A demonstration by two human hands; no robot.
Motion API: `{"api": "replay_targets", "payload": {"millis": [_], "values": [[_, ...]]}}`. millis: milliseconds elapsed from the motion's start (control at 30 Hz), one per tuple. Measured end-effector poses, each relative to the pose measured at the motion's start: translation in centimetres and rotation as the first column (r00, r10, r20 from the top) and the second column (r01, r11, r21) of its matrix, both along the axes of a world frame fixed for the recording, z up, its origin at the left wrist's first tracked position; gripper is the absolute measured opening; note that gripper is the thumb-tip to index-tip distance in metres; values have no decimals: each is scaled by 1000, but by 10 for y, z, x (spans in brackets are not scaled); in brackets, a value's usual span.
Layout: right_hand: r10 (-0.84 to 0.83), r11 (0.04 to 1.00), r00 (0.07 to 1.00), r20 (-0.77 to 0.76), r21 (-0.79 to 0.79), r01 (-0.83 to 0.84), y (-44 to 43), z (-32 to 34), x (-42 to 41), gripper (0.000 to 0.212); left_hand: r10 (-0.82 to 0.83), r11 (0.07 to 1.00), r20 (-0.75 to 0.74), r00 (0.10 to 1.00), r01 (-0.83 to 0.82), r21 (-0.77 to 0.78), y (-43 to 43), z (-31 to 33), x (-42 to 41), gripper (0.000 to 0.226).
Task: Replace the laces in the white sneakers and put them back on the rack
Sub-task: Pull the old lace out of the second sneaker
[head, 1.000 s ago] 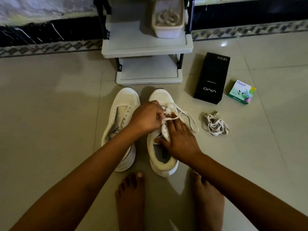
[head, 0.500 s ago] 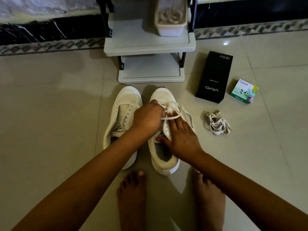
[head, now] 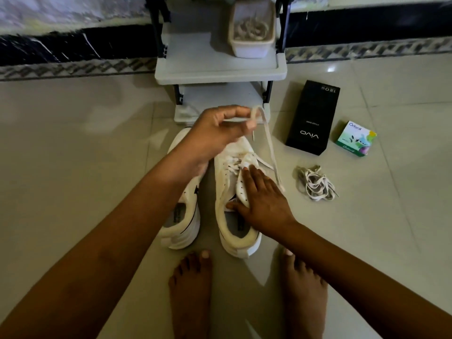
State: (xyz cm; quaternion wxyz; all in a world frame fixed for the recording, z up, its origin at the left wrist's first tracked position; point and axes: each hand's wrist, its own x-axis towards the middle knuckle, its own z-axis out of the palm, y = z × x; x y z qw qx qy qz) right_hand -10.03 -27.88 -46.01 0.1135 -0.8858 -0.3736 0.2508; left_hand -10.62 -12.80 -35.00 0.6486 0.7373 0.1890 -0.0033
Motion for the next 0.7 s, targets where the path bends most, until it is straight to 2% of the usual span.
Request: {"api": "replay_targets", "payload": {"millis": [67,167,267,333,500,567,600,633,667,700], "values": [[24,1000,1000,1,-4,-24,-2,6,3,88,-78,974,-113,991,100,204,16,-11,-3,62],[-2,1000,1000,26,31,1,0,21,12,77,-295,905,-366,883,381,190,29,-31,-23,84],[-32,993,993,113,120,18,9,32,23,51,-331,838,-529,781,501,215,28,-55,-38,93],[23,997,991,133,76,-33,18,37,27,45,-324,804,-546,773,529,271,26,-63,-41,94],[217,964,943,254,-209,-165,35,43,39,41,-314,709,-549,774,576,407,19,-67,-39,90],[190,971,943,275,-195,-139,41,43,42,36,-303,677,-560,771,588,443,15,-71,-38,89],[94,989,974,204,-129,-69,44,44,45,32,-299,669,-558,774,587,455,14,-73,-38,88],[-48,997,997,58,-59,51,47,44,48,28,-295,669,-550,782,580,466,13,-75,-38,88],[-194,981,970,-146,0,196,49,45,52,25,-288,674,-538,792,567,473,12,-77,-39,88],[-287,948,896,-338,36,317,49,45,55,22,-279,678,-529,801,554,482,11,-79,-40,88]]}}
